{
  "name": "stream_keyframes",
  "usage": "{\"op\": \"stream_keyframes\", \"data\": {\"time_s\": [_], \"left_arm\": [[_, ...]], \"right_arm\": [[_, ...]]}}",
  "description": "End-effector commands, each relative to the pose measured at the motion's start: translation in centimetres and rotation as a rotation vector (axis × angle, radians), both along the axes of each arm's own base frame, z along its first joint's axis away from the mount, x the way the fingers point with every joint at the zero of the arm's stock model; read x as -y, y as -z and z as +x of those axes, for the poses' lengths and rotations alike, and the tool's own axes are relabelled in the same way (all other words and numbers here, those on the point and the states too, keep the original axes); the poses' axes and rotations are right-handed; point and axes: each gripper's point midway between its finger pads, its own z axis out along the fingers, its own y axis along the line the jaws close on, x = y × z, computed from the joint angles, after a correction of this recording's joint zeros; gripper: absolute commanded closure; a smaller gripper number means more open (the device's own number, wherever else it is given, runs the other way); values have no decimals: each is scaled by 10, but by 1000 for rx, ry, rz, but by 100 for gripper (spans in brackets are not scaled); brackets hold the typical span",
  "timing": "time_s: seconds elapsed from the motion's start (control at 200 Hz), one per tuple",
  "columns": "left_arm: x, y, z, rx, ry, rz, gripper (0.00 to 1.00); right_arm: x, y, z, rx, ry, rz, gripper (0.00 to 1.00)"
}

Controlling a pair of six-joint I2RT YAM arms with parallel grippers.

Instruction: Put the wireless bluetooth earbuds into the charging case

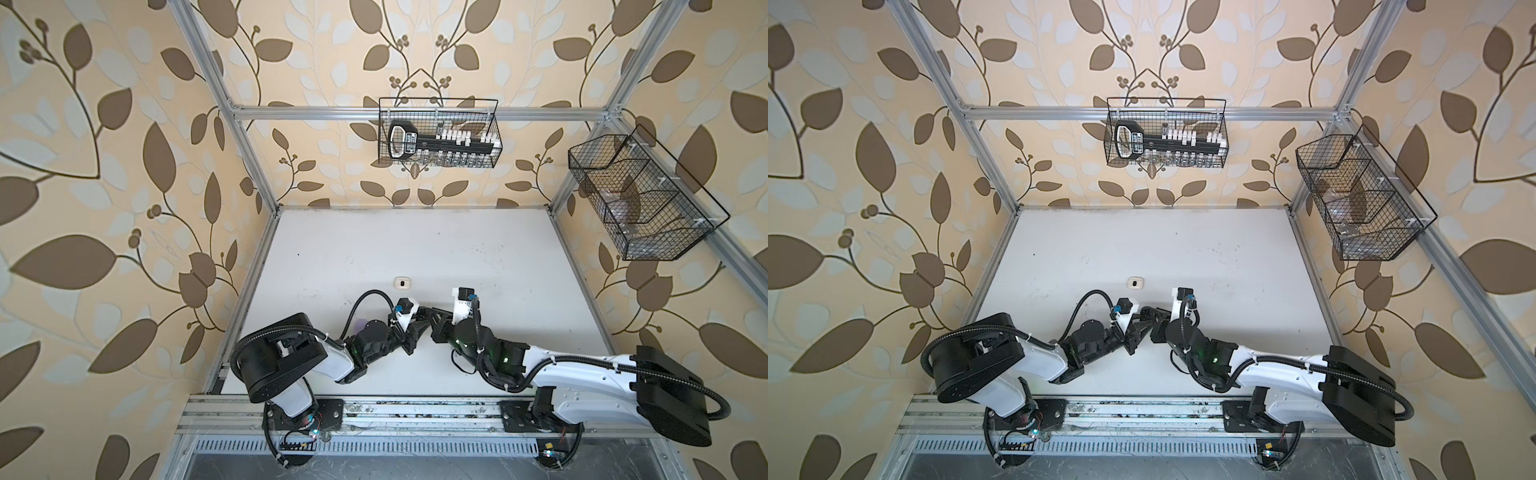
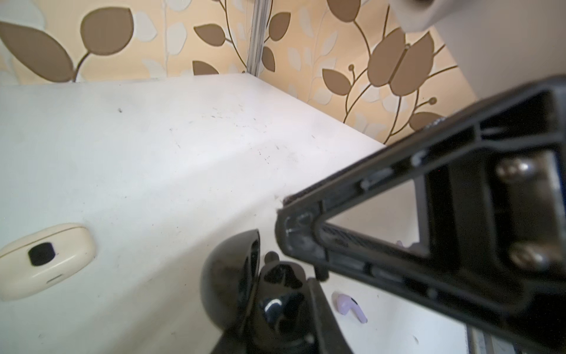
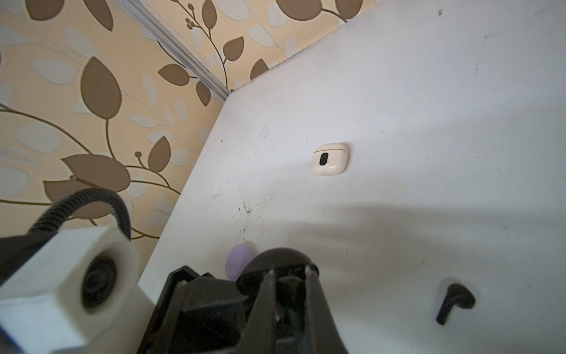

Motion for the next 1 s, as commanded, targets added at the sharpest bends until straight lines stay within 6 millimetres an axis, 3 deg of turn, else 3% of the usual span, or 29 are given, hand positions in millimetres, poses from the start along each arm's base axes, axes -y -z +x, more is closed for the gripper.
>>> {"op": "stream_keyframes", "data": {"time_s": [0.0, 0.27, 0.585, 0.995], "left_arm": [[7, -23, -10, 85, 63, -83, 100], [20, -24, -18, 86, 134, -90, 100], [23, -32, -20, 102, 152, -108, 100], [26, -44, -22, 111, 153, -140, 100]], "right_arm": [[3, -13, -1, 39, 40, 55, 87], [6, -16, -4, 54, 52, 69, 88], [12, -19, -7, 67, 66, 94, 88], [6, -17, -9, 67, 56, 94, 88]]}}
